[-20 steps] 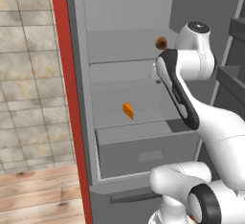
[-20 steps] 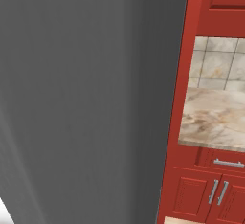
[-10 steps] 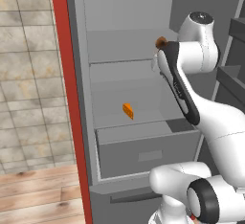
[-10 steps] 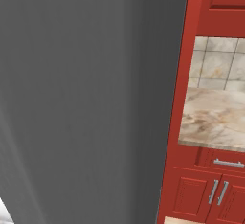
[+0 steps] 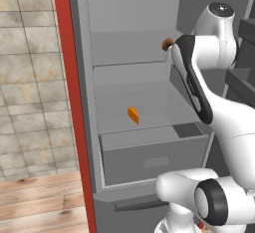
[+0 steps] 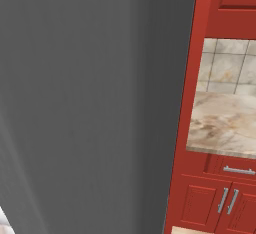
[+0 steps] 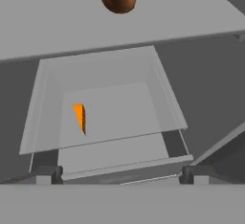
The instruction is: Pick potato from the fridge and place it on the plate on the counter.
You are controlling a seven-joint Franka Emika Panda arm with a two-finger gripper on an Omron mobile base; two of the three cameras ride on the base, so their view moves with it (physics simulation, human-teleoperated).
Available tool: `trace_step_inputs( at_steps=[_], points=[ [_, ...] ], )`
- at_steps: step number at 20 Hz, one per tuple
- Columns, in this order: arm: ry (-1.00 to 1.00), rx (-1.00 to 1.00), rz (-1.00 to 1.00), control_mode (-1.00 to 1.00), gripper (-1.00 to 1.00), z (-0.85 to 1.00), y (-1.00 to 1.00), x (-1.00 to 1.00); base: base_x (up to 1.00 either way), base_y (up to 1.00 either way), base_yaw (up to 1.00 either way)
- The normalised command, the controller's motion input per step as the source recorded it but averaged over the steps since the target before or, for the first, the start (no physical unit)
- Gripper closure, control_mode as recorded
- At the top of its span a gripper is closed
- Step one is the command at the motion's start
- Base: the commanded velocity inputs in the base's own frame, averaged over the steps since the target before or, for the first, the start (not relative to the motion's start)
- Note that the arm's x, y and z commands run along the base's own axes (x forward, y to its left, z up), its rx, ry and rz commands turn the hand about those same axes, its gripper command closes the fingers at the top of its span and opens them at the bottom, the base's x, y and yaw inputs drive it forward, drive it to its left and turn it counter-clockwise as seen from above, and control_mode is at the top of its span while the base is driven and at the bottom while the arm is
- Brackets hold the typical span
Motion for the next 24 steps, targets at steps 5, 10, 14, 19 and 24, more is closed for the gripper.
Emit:
trace_step_inputs(
  at_steps=[5,10,14,19,24],
  points=[
    [-0.17,0.0,-0.01,-1.0,-1.0,0.0,-0.08,0.25,0.0,0.0,0.0],
    [-0.09,0.01,0.0,-1.0,-1.0,0.0,-0.11,0.33,0.0,0.0,0.0],
    [-0.02,0.03,0.0,-1.0,-1.0,0.01,-0.13,0.37,0.0,0.0,0.0],
    [-0.01,0.03,0.0,-1.0,-1.0,0.13,-0.09,0.37,0.0,0.0,0.0],
    [-0.02,0.01,0.0,-1.0,-1.0,0.15,-0.02,0.32,0.0,0.0,0.0]
  ],
)
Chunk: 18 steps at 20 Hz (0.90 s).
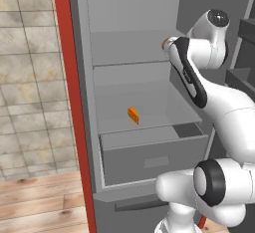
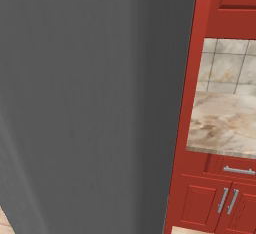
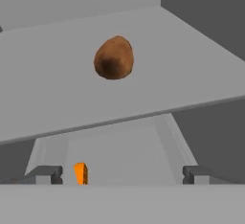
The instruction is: Pick potato from the fridge and place it on the plate on the counter.
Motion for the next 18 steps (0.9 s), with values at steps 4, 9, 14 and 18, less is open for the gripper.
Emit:
trace_step_inputs(
  at_steps=[4,9,14,18],
  points=[
    [-0.01,0.0,0.0,-1.0,-1.0,0.03,0.0,0.29,0.0,0.0,0.0],
    [0.0,0.0,0.0,-1.0,-1.0,0.0,-0.03,0.28,0.0,0.0,0.0],
    [0.0,0.0,0.0,-1.0,-1.0,0.0,-0.07,0.3,0.0,0.0,0.0],
    [0.0,0.0,0.0,-1.0,-1.0,0.0,-0.02,0.31,0.0,0.0,0.0]
  ],
)
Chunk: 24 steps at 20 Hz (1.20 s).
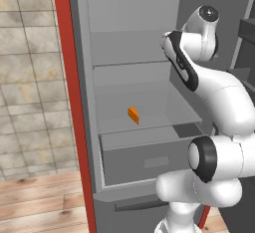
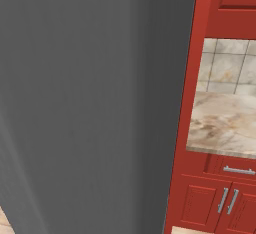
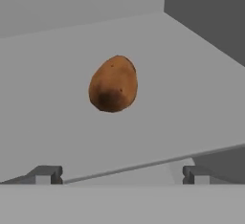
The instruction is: Pick potato from the fridge and place it on the plate on the counter.
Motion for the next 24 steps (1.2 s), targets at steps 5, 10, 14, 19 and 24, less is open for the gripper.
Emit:
trace_step_inputs(
  at_steps=[5,10,14,19,24],
  points=[
    [0.0,0.0,0.0,-1.0,-1.0,0.0,0.0,0.28,0.0,0.0,0.0],
    [0.0,0.0,0.0,-1.0,-1.0,0.0,0.0,0.28,0.0,0.0,0.0],
    [0.0,0.0,0.0,-1.0,-1.0,0.0,0.0,0.25,0.0,0.0,0.0],
    [0.0,0.0,0.0,-1.0,-1.0,0.0,0.0,0.25,0.0,0.0,0.0],
    [0.0,0.0,0.0,-1.0,-1.0,-0.02,0.0,0.25,0.0,0.0,0.0]
  ],
)
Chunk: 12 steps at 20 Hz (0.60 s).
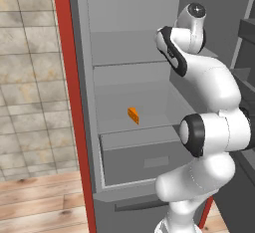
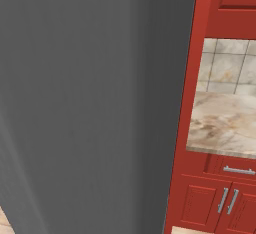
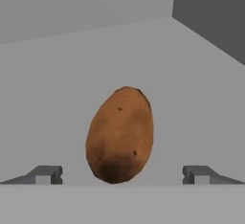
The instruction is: Pick potato from the fridge and place it on the plate on the counter.
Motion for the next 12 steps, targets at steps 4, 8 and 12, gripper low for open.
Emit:
trace_step_inputs(
  at_steps=[4,8,12],
  points=[
    [0.0,0.0,0.0,-1.0,-1.0,-0.08,0.0,0.24,0.0,0.0,0.0],
    [0.0,0.0,0.0,-1.0,-1.0,-0.11,0.0,0.12,0.0,0.0,0.0],
    [0.0,0.0,0.0,-1.0,-1.0,-0.13,0.0,0.21,0.0,0.0,0.0]
  ],
)
